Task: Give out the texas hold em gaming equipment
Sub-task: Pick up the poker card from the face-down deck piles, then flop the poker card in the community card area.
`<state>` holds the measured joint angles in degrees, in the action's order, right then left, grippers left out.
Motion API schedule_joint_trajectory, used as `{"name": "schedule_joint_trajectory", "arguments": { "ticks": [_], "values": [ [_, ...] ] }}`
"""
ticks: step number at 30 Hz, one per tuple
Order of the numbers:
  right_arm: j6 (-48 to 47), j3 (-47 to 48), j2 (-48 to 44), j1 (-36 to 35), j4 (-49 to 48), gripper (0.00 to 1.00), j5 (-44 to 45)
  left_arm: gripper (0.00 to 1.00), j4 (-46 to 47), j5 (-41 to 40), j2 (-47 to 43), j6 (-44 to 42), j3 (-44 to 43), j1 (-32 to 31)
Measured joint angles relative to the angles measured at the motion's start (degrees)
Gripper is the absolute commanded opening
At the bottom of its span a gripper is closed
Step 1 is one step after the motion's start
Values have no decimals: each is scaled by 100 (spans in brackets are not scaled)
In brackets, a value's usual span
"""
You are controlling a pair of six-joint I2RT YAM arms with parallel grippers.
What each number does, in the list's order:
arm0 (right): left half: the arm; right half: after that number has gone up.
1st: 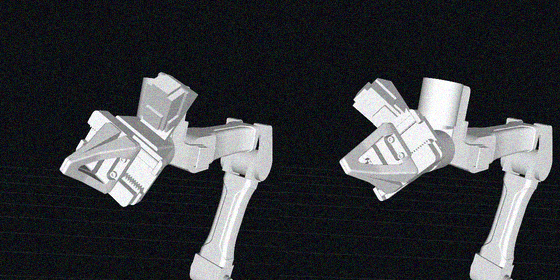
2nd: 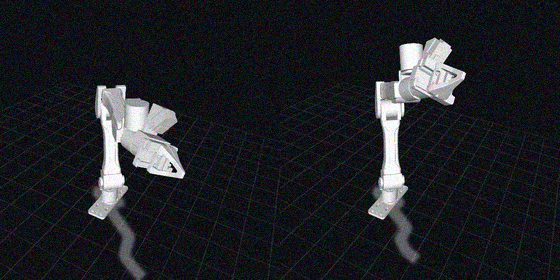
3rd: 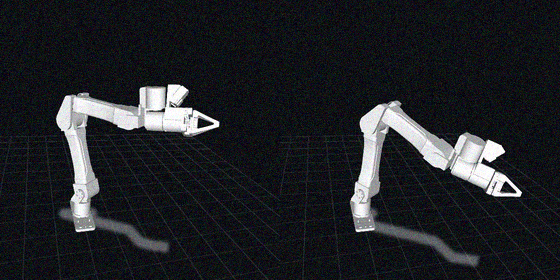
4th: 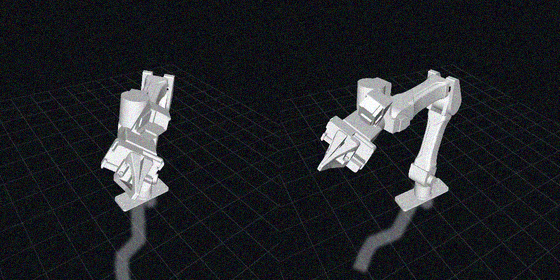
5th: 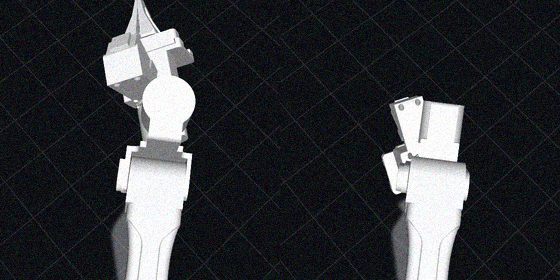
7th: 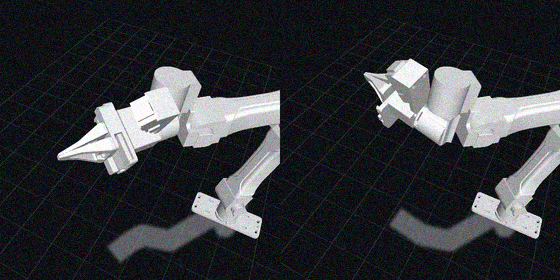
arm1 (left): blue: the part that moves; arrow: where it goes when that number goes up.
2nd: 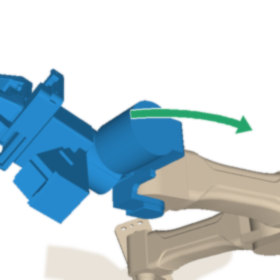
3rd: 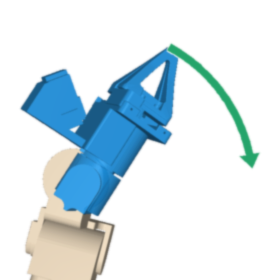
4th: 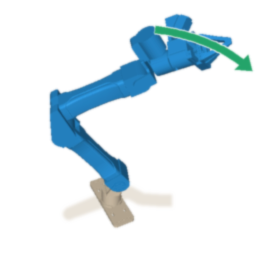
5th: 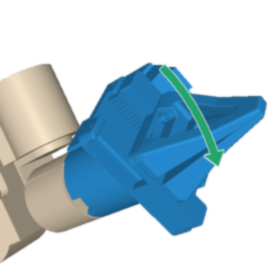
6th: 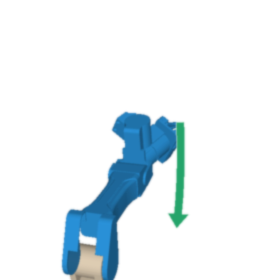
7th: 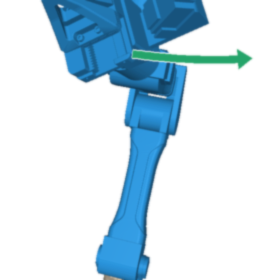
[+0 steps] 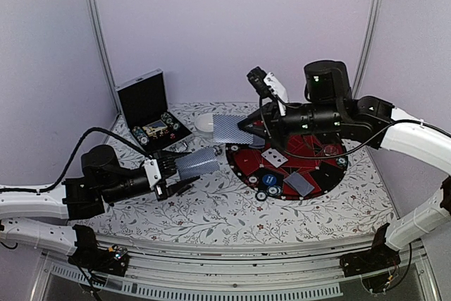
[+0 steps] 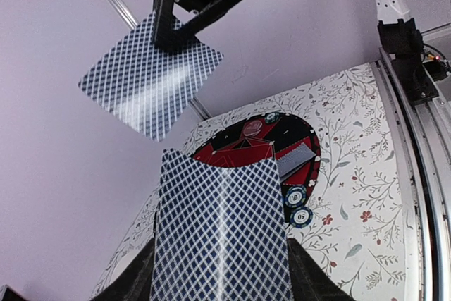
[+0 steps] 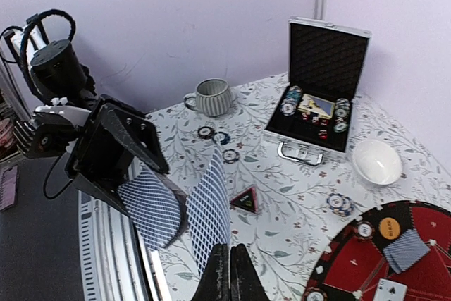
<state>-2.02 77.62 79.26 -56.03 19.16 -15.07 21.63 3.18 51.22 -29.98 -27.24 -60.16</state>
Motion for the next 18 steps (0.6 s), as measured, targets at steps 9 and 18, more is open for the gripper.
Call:
{"name": "schedule_joint_trajectory", "arguments": {
  "ticks": [9, 18],
  "values": [
    [-846, -544, -581, 1902, -195, 2, 1320, 52, 2, 68, 0, 2, 0, -2],
    [-3246, -522, 2310, 2999, -1355, 2, 1923, 52, 11, 59, 2, -4, 0, -9]
  ]
}}
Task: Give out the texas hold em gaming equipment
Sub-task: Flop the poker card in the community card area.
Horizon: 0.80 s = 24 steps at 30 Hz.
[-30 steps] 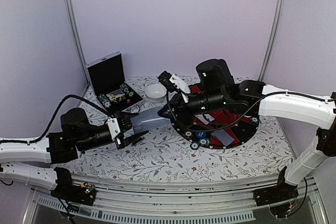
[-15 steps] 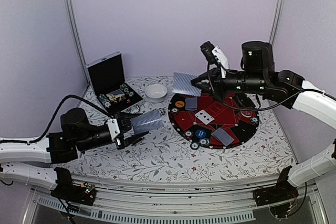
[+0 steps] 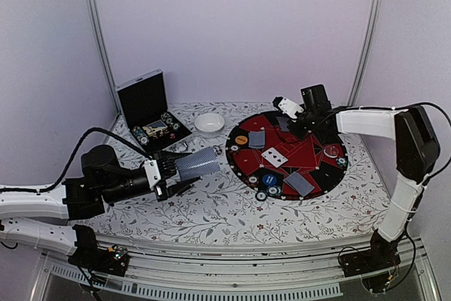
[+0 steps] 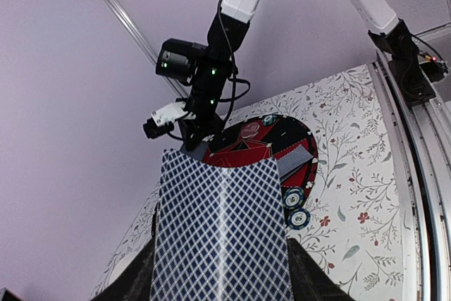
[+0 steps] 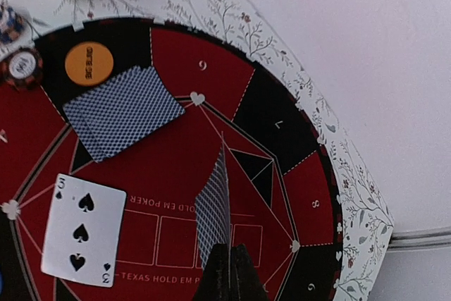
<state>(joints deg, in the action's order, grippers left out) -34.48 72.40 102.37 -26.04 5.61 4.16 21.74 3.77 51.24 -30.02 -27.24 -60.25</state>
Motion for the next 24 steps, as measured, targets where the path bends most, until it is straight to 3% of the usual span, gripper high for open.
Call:
{"name": "schedule_joint_trajectory", "arguments": {
  "ticks": [7, 13, 18, 24],
  "values": [
    [-1558, 726, 1615, 28, -540, 2, 258, 52, 15, -24, 57, -20, 0, -2],
    [-2573, 531, 1711, 28, -951, 2, 271, 52, 24, -37, 74, -22, 2, 0],
    [-3357, -240, 1711, 28, -1202, 2, 229, 52, 28, -20, 74, -20, 2, 0],
    [-3847, -564, 1668, 31, -1440, 2, 149, 52, 28, -17, 74, -20, 2, 0]
  ]
}}
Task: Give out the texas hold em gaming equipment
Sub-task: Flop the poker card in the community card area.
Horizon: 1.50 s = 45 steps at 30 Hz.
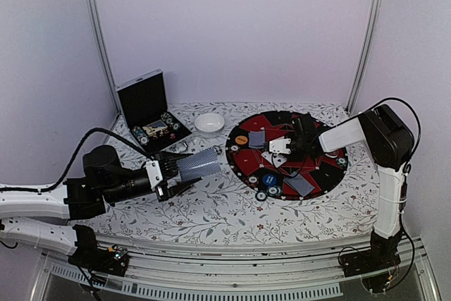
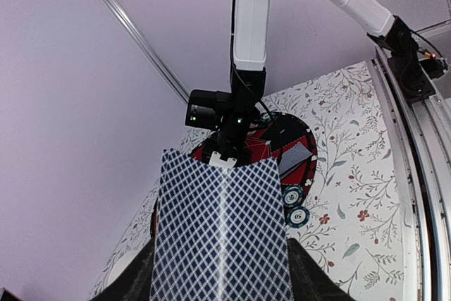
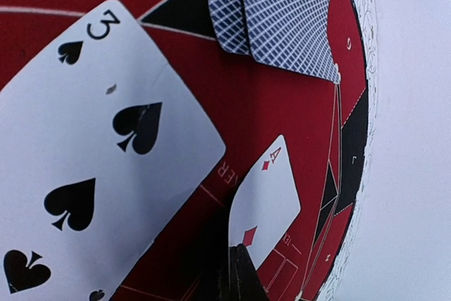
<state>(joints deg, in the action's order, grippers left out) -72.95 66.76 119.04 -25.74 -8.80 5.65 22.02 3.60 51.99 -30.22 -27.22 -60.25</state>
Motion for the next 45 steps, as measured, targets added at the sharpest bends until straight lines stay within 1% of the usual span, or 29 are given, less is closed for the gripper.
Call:
{"name": "schedule_joint_trajectory", "arguments": {
  "ticks": [8, 16, 19, 21, 24, 25, 32, 39, 44, 45],
  "values": [
    [-444, -234, -210, 7, 46, 2, -160, 52, 0, -2, 0, 0, 0, 0],
    [-651, -466, -459, 31, 240, 2, -328, 52, 0, -2, 0, 0, 2, 0],
    [-686, -466, -461, 31, 260, 4, -345, 52, 0, -2, 0, 0, 0, 0],
    [-721, -466, -461, 31, 278, 10, -348, 52, 0, -2, 0, 0, 2, 0],
    [-787, -466, -470, 31, 291, 21, -341, 52, 0, -4, 0, 0, 0, 0],
    [-800, -466, -492, 31, 297, 24, -341, 52, 0, -4, 0, 0, 0, 0],
    [-918, -730, -796, 31, 424, 28, -341, 52, 0, -4, 0, 0, 0, 0],
    [-1021, -903, -1069, -7, 614, 42, -273, 52, 0, -4, 0, 0, 0, 0],
    [-796, -914, -1412, -72, 769, 64, -249, 52, 0, -7, -2, -2, 2, 0],
    [-675, -914, -1574, -87, 750, 82, -236, 52, 0, -7, -2, 0, 0, 0]
  ]
}}
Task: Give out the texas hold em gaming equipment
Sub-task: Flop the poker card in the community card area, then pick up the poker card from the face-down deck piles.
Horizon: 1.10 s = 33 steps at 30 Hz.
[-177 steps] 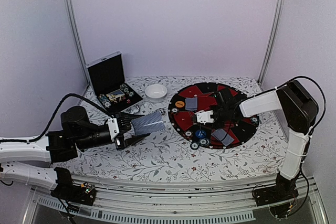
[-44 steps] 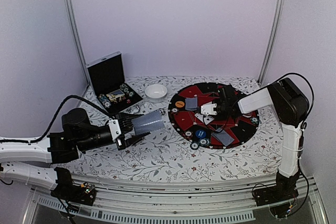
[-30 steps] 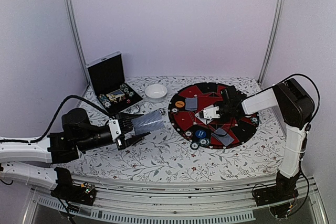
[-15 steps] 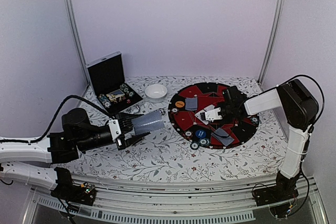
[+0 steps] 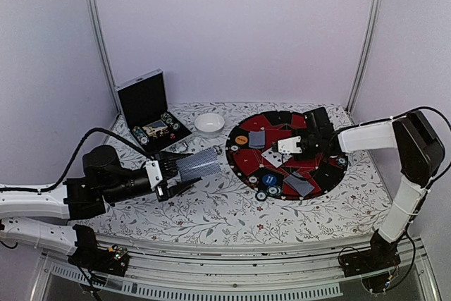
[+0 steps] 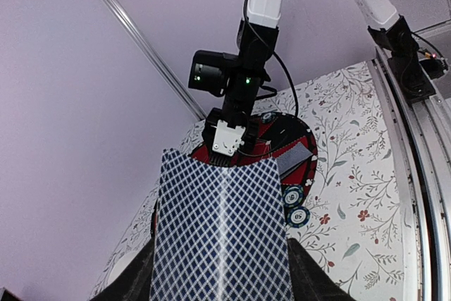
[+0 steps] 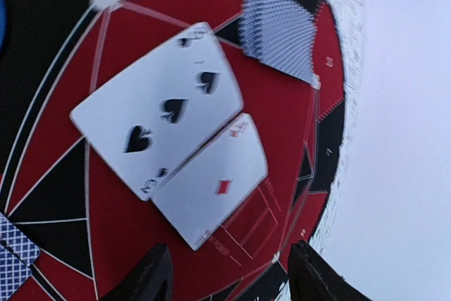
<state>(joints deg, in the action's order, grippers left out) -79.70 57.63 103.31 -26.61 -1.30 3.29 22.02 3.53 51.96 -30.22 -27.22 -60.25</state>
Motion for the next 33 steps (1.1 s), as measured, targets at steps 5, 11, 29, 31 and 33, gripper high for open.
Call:
{"name": "schedule_joint_trajectory", "arguments": {
  "ticks": [5, 11, 29, 31, 33],
  "values": [
    [1375, 295, -1054, -39, 101, 99, -157, 52, 0, 4, -59, 0, 0, 0],
    [4299, 1491, -2129, -203, 254, 99, -1770, 52, 2, 7, -63, 0, 0, 0],
    [8059, 1764, -1182, -2977, 140, 99, -3512, 52, 2, 4, -63, 2, 0, 0],
    [8061, 1801, -1051, -2992, 153, 99, -3467, 52, 2, 4, -63, 2, 2, 0],
    [8059, 1821, -944, -2990, 223, 100, -3340, 52, 2, 4, -63, 2, 2, 0]
  ]
}}
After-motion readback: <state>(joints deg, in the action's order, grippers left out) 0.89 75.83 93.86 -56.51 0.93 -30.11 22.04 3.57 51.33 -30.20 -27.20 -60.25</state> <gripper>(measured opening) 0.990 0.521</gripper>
